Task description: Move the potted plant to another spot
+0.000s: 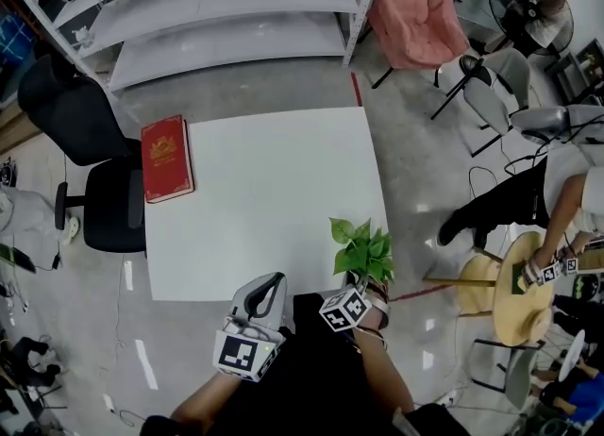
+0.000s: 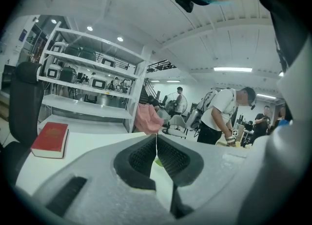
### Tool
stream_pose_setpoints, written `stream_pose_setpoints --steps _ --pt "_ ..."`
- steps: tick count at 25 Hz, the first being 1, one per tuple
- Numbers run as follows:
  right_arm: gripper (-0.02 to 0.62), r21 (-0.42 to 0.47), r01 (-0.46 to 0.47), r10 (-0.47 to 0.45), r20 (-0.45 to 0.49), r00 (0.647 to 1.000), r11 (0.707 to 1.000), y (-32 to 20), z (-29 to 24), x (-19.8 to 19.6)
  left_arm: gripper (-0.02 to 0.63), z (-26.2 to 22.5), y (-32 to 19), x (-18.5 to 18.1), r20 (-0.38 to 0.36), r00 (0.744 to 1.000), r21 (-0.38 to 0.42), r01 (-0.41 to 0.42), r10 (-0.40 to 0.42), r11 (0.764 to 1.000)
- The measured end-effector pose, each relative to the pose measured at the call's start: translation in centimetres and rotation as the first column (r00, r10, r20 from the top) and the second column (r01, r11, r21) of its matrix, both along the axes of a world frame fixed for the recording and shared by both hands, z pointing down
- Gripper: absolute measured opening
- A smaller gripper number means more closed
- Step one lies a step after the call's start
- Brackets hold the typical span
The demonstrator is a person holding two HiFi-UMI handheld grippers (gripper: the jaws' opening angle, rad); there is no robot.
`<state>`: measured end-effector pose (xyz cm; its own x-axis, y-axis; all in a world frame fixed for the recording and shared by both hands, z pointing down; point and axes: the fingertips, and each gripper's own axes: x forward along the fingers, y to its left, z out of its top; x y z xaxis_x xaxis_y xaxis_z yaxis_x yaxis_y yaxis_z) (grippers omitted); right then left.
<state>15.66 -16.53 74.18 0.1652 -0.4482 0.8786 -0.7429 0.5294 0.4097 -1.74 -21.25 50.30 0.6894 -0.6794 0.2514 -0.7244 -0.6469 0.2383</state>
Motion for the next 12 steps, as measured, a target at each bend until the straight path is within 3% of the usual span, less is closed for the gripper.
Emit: stream_pose_setpoints --steps 6,12 --pt "0.038 -0.017 0.075 -0.076 -0.011 0.997 0.997 -0.2 0.0 -0.5 0.02 0.0 -0.4 0.0 0.004 1.0 -0.007 0.011 -0.011 1.0" --pt "0.034 -0.032 0.09 -0.09 0.008 0.996 0.995 -0.7 -0.1 -0.7 0.02 -0.3 -1.1 -0.1 0.0 0.999 0.004 0.032 -0.032 0.999"
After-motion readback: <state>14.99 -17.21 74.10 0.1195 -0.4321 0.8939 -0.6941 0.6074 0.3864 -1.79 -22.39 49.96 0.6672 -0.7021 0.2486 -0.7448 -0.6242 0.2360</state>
